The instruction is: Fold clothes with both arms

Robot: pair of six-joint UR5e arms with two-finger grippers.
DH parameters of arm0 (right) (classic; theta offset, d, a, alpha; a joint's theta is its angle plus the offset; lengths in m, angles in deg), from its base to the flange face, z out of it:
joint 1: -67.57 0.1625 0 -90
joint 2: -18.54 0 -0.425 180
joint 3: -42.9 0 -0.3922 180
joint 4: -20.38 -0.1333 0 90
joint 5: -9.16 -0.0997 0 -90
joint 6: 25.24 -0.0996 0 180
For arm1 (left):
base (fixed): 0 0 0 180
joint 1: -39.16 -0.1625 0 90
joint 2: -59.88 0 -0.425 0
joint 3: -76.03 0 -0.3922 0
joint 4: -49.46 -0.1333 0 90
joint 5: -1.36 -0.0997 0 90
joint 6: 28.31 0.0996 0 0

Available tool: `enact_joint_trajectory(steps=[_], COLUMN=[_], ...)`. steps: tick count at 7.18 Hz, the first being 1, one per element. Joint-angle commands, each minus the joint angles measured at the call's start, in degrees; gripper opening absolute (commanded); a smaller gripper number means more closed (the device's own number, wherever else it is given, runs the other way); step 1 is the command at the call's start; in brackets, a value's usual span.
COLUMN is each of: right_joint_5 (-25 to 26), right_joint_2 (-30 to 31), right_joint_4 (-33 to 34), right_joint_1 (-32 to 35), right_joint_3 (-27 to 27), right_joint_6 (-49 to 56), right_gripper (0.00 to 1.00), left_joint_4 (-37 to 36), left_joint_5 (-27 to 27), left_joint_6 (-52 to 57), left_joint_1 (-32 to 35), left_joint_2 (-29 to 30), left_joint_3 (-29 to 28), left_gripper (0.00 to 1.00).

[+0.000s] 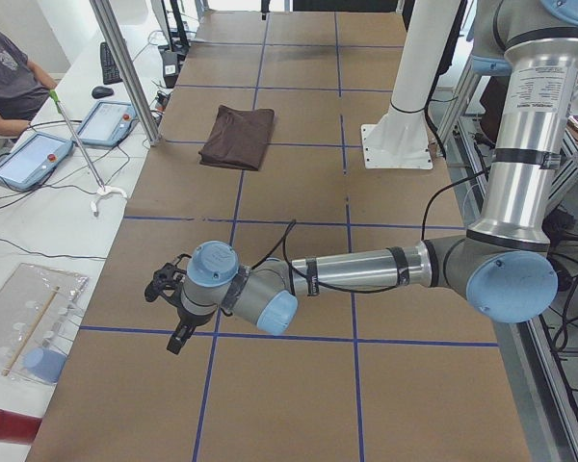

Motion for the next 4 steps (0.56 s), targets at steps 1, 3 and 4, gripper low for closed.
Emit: enact_joint_trajectory(steps=[1, 3, 4], right_joint_5=[0.00, -0.79, -0.96], right_joint_2=[2.55, 4.21, 5.18], right_joint_4=[0.78, 0.86, 2.61], right_joint_1=[0.08, 1.30, 2.35], right_joint_3=[3.15, 2.46, 2.28], right_joint_6=[0.37, 6.74, 10.28], right_gripper=[1.00, 1.00, 1.00], left_joint_4=[-11.58, -38.02, -39.87], left_joint_5=[-1.66, -0.70, 0.61], left_joint_6=[0.03, 0.29, 0.99], left_joint_1=[-0.15, -0.42, -0.42], left_joint_2=[-1.84, -2.09, -2.88], left_joint_3=[5.76, 20.66, 21.86], left_gripper=[1.00, 1.00, 1.00])
